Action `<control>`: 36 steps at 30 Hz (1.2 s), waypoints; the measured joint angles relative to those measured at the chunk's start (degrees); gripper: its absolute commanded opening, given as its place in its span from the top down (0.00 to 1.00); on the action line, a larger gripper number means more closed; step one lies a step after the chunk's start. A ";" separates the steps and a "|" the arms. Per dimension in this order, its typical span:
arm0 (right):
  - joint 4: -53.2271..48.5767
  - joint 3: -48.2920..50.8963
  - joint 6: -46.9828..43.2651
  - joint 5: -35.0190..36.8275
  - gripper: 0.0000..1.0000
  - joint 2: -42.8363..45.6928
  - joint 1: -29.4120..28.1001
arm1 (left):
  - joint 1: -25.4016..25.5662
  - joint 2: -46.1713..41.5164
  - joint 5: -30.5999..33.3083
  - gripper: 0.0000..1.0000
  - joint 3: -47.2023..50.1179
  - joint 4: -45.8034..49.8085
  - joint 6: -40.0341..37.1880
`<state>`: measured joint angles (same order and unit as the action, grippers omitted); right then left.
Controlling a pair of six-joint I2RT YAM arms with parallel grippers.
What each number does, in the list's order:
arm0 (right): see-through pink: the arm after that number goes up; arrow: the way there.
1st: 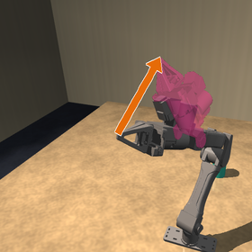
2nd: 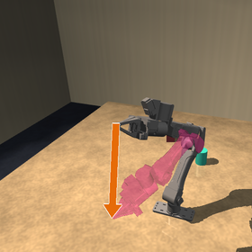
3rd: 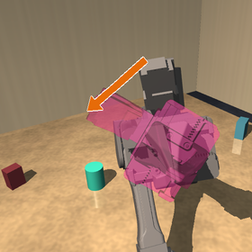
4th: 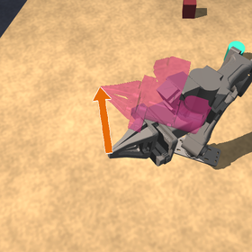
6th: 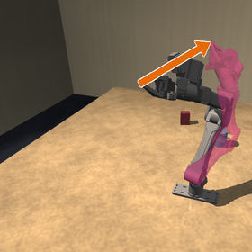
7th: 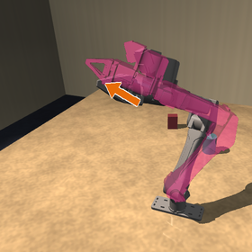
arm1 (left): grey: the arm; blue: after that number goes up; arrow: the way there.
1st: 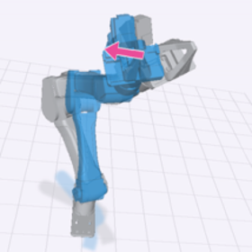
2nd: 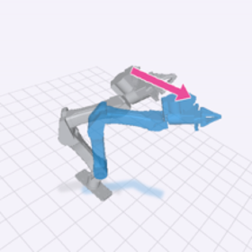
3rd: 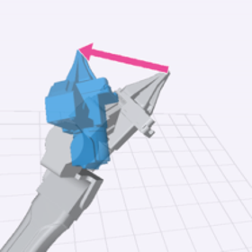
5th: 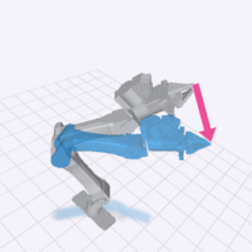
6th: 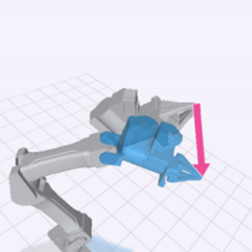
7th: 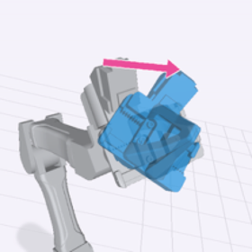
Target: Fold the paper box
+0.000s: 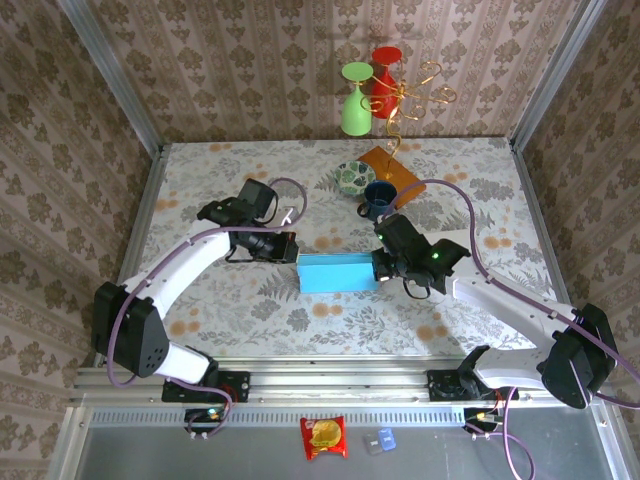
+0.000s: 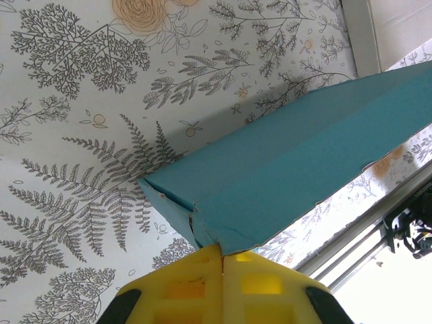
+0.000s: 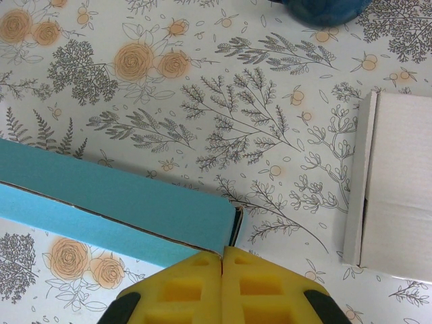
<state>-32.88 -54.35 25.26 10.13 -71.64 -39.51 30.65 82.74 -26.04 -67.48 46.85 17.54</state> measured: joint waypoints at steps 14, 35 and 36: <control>0.37 0.02 -1.33 0.00 1.00 -0.11 0.00 | 0.09 -1.88 0.09 0.98 2.58 -2.51 -0.92; 0.39 0.02 -2.19 0.04 1.00 -0.11 -0.07 | 0.17 -4.17 0.07 0.98 6.19 -6.71 0.52; 0.42 0.07 -2.45 0.17 1.00 -0.11 -0.13 | 0.24 -4.48 0.09 0.98 6.60 -7.15 0.61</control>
<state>-32.47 -54.28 22.81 10.31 -71.75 -39.64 30.89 78.26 -25.96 -60.88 39.70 18.15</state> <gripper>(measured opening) 0.061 0.064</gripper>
